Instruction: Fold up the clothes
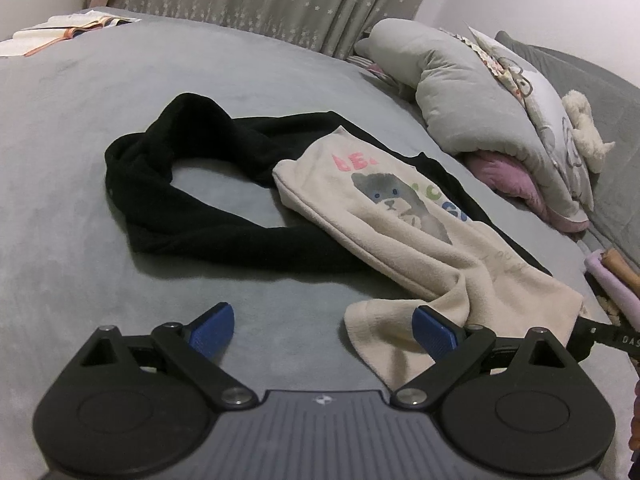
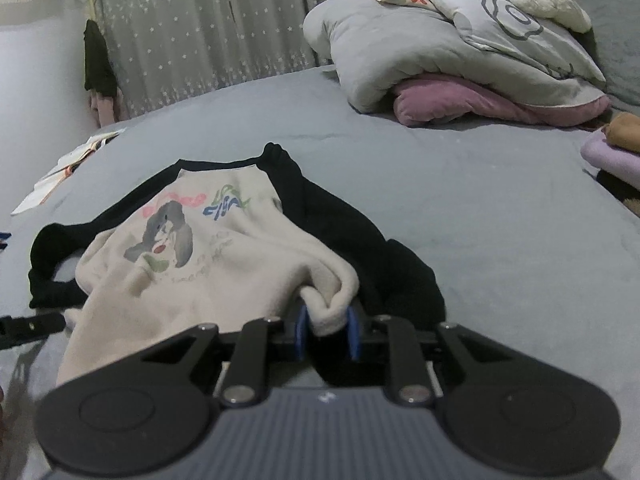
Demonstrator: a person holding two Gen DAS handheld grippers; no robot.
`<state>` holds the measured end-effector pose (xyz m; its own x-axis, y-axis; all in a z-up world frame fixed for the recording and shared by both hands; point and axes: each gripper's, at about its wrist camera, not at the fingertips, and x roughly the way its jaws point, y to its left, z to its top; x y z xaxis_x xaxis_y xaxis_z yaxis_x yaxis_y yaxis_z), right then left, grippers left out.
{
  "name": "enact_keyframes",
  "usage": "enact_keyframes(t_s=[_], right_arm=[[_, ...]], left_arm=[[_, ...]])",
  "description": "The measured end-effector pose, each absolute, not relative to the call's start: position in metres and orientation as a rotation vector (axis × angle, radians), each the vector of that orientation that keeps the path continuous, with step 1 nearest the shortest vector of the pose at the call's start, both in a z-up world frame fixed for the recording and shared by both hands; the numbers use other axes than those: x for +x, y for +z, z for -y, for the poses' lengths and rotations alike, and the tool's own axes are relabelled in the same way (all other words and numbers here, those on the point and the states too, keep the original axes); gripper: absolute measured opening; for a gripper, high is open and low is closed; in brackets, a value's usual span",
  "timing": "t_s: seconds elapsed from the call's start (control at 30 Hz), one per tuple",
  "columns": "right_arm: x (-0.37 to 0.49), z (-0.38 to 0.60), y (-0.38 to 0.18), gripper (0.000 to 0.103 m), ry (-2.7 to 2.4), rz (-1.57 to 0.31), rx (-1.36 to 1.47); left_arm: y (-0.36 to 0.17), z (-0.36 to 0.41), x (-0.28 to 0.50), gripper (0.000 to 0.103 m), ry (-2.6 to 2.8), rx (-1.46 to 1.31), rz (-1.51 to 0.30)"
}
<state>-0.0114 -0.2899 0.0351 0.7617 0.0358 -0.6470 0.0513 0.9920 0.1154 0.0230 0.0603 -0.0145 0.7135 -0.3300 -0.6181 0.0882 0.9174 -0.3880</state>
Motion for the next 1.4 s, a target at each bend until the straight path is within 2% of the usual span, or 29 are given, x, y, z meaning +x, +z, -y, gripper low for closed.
enact_keyframes(t_s=[0.17, 0.3, 0.37, 0.43, 0.47, 0.53, 0.63, 1.4], right_arm=[[-0.013, 0.287, 0.033, 0.023, -0.001, -0.707, 0.111], [-0.014, 0.284, 0.034, 0.026, 0.007, -0.711, 0.093], [-0.014, 0.282, 0.034, 0.028, 0.013, -0.713, 0.089], [-0.014, 0.281, 0.033, 0.031, 0.018, -0.715, 0.085], [-0.014, 0.28, 0.033, 0.032, 0.02, -0.716, 0.083], [-0.014, 0.278, 0.033, 0.036, 0.026, -0.718, 0.078], [-0.015, 0.281, 0.033, 0.039, 0.039, -0.72, 0.071], [-0.02, 0.285, 0.036, 0.049, 0.092, -0.736, 0.071]], left_arm=[[-0.015, -0.055, 0.022, 0.089, -0.259, -0.336, -0.75], [-0.016, -0.049, 0.022, 0.077, -0.286, -0.321, -0.757], [-0.017, -0.046, 0.021, 0.066, -0.301, -0.31, -0.761], [-0.018, -0.043, 0.021, 0.046, -0.317, -0.299, -0.765], [-0.018, -0.042, 0.021, 0.04, -0.321, -0.295, -0.767], [-0.016, -0.039, 0.02, 0.012, -0.321, -0.287, -0.773], [-0.012, -0.036, 0.016, 0.003, -0.311, -0.275, -0.772], [0.012, -0.059, -0.014, 0.002, -0.206, -0.225, -0.823]])
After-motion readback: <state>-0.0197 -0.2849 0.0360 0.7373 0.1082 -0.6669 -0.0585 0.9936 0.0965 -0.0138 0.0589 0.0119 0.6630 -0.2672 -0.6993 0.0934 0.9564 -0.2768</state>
